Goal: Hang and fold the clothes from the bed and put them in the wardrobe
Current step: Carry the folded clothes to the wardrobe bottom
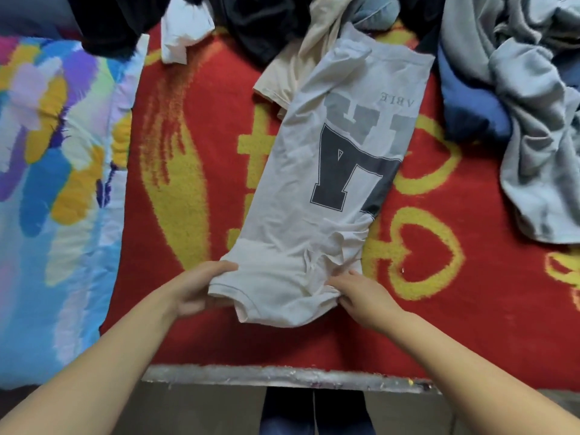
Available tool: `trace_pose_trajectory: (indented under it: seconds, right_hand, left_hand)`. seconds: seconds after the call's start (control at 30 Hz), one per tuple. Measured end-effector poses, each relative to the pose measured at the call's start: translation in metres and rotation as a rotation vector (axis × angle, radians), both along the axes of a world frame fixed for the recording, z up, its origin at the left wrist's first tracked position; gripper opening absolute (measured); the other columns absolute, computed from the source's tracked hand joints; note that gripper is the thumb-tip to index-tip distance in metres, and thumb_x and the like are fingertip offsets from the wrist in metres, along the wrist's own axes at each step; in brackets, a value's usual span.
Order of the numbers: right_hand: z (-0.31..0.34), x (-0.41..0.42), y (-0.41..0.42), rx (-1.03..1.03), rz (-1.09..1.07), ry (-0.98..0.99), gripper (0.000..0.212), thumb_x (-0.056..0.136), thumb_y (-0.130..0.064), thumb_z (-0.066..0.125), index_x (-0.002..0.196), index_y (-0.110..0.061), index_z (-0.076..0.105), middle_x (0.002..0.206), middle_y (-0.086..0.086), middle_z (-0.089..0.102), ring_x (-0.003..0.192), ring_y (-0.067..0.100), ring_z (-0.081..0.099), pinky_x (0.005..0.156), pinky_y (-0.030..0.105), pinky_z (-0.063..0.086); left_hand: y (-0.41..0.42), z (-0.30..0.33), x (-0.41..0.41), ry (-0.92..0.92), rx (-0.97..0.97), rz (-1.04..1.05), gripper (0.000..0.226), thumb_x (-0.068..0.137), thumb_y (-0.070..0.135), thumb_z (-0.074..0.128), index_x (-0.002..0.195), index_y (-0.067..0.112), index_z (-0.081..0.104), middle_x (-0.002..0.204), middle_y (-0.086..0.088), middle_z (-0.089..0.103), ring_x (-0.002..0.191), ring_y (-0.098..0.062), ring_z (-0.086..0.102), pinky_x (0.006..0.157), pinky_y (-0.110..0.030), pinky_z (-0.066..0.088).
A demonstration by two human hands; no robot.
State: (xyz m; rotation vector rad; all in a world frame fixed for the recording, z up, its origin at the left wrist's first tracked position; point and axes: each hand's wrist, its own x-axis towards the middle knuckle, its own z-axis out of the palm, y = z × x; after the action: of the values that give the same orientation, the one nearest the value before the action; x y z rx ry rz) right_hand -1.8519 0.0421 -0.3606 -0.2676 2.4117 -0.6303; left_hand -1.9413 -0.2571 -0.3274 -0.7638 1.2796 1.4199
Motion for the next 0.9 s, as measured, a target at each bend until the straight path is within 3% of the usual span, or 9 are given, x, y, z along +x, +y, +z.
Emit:
trace_pose_trajectory:
  seconds: [0.17,0.23,0.33,0.4,0.47,0.57,0.63,0.77,0.9]
  right_hand:
    - [0.019,-0.055,0.046,-0.286,-0.662,-0.054,0.022,0.086,-0.004,0.05,0.092,-0.019,0.065,0.083,-0.009,0.062,0.082,0.015,0.054,0.068,0.027,0.04]
    - [0.014,-0.073,0.059,-0.277,-0.979,-0.014,0.013,0.092,-0.016,0.052,0.102,-0.014,0.061,0.093,0.0,0.062,0.088,0.021,0.056,0.072,0.032,0.043]
    - [0.008,-0.081,0.06,-0.161,-1.2,0.194,0.042,0.092,-0.018,0.057,0.132,-0.007,0.046,0.125,0.014,0.053,0.116,0.029,0.051,0.099,0.037,0.039]
    - [0.009,-0.076,0.047,-0.042,-0.93,0.429,0.055,0.086,-0.009,0.062,0.136,0.001,0.043,0.136,0.022,0.046,0.129,0.037,0.042,0.108,0.044,0.032]
    - [0.001,-0.063,0.025,0.092,-0.444,0.464,0.075,0.078,-0.017,0.07,0.144,-0.005,0.036,0.149,0.023,0.032,0.141,0.041,0.026,0.112,0.058,0.022]
    - [-0.018,-0.056,0.006,0.34,-0.078,0.223,0.089,0.085,-0.022,0.057,0.154,-0.026,0.001,0.16,0.014,-0.009,0.146,0.037,-0.012,0.111,0.062,-0.007]
    - [-0.026,-0.07,0.014,0.43,-0.117,0.16,0.087,0.088,-0.009,0.047,0.153,-0.03,-0.007,0.16,0.011,-0.015,0.145,0.037,-0.017,0.111,0.061,-0.01]
    - [-0.024,-0.094,0.031,0.442,-0.027,0.129,0.075,0.091,0.0,0.037,0.153,-0.029,0.007,0.161,0.01,0.001,0.146,0.04,-0.002,0.115,0.056,0.001]
    - [0.0,-0.083,0.062,0.406,0.251,0.054,0.065,0.091,-0.001,0.035,0.15,-0.027,0.023,0.156,0.007,0.02,0.143,0.039,0.015,0.114,0.051,0.018]
  left_hand:
    - [0.065,0.022,-0.085,0.096,0.136,0.32,0.017,0.081,0.018,0.057,0.085,0.006,0.068,0.076,-0.008,0.072,0.066,-0.017,0.071,0.05,-0.026,0.057]
    - [0.097,0.019,-0.119,0.183,0.105,0.39,0.029,0.097,0.027,0.044,0.1,0.003,0.061,0.092,-0.015,0.072,0.079,-0.024,0.072,0.061,-0.03,0.06]
    - [0.127,-0.002,-0.131,0.494,-0.278,0.167,0.032,0.101,0.025,0.036,0.117,0.003,0.054,0.096,-0.01,0.065,0.088,-0.027,0.066,0.074,-0.034,0.053]
    - [0.122,-0.019,-0.115,0.975,-0.615,-0.334,0.037,0.093,0.021,0.045,0.128,0.01,0.052,0.117,-0.008,0.061,0.112,-0.027,0.056,0.089,-0.035,0.043]
    - [0.107,-0.038,-0.092,1.302,-0.623,-1.004,0.069,0.083,0.026,0.05,0.148,0.013,0.03,0.151,-0.009,0.034,0.14,-0.026,0.031,0.109,-0.041,0.025]
    - [0.088,-0.065,-0.073,1.278,-0.689,-1.708,0.091,0.083,0.024,0.049,0.152,0.025,-0.011,0.157,-0.004,-0.022,0.145,-0.022,-0.019,0.116,-0.05,-0.002]
    - [0.086,-0.071,-0.083,1.274,-0.792,-1.728,0.081,0.091,0.018,0.041,0.151,0.025,-0.013,0.157,-0.006,-0.022,0.145,-0.024,-0.019,0.116,-0.049,-0.003]
    - [0.1,-0.062,-0.107,1.4,-0.743,-1.718,0.059,0.096,0.006,0.031,0.153,0.016,0.014,0.161,-0.009,0.003,0.148,-0.024,0.007,0.118,-0.04,0.005]
    - [0.11,-0.036,-0.08,1.27,-0.567,-1.796,0.046,0.099,0.011,0.033,0.145,0.015,0.033,0.156,-0.007,0.027,0.134,-0.025,0.042,0.102,-0.038,0.04]
